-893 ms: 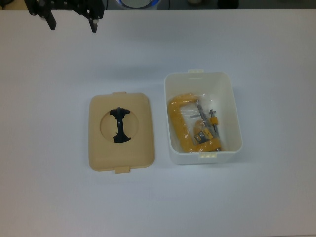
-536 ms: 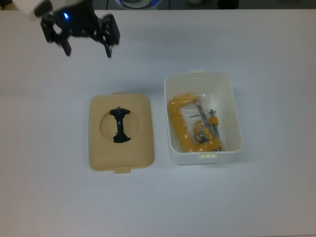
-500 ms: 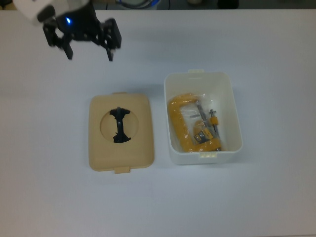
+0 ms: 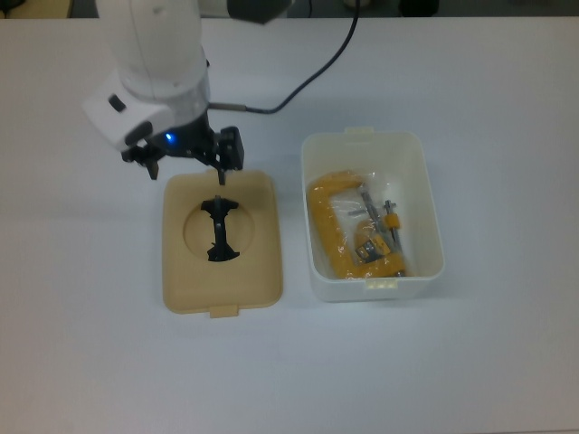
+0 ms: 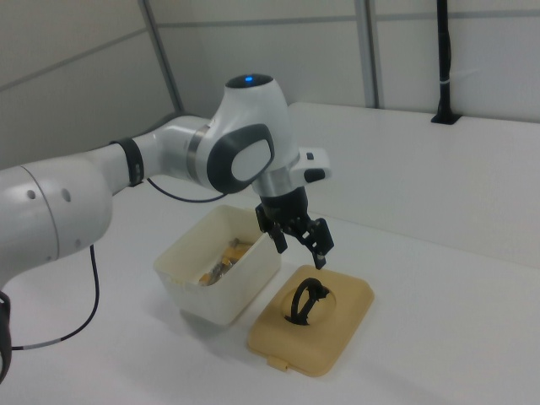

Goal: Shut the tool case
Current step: 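Lower the gripper onto the black handle of the tan lid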

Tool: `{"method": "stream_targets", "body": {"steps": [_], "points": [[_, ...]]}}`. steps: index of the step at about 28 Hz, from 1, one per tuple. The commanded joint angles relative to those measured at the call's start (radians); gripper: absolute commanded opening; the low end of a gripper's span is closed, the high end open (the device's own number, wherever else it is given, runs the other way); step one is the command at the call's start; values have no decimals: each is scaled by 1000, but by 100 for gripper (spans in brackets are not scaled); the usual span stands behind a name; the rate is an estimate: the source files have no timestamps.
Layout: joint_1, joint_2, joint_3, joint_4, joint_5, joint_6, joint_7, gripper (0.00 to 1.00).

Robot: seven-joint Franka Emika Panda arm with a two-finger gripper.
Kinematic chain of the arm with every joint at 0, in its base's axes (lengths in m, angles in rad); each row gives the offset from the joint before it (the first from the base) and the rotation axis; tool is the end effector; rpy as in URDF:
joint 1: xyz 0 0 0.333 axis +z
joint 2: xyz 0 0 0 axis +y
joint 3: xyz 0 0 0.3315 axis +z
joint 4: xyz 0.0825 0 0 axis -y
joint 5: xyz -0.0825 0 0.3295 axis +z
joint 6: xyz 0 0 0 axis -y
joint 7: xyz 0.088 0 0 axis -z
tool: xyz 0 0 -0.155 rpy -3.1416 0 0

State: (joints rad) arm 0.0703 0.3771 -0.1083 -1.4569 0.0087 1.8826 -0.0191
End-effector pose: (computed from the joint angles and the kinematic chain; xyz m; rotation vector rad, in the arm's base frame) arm 0.6335 -0.0134 0.4554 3.1079 -0.0199 0.0775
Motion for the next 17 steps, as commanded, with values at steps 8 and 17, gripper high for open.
{"method": "stream_targets", "body": {"steps": [8,17], "points": [[36,62,-4,-34,-58,66,53,100],[36,95,12,-59,-82,96,73,100]]}}
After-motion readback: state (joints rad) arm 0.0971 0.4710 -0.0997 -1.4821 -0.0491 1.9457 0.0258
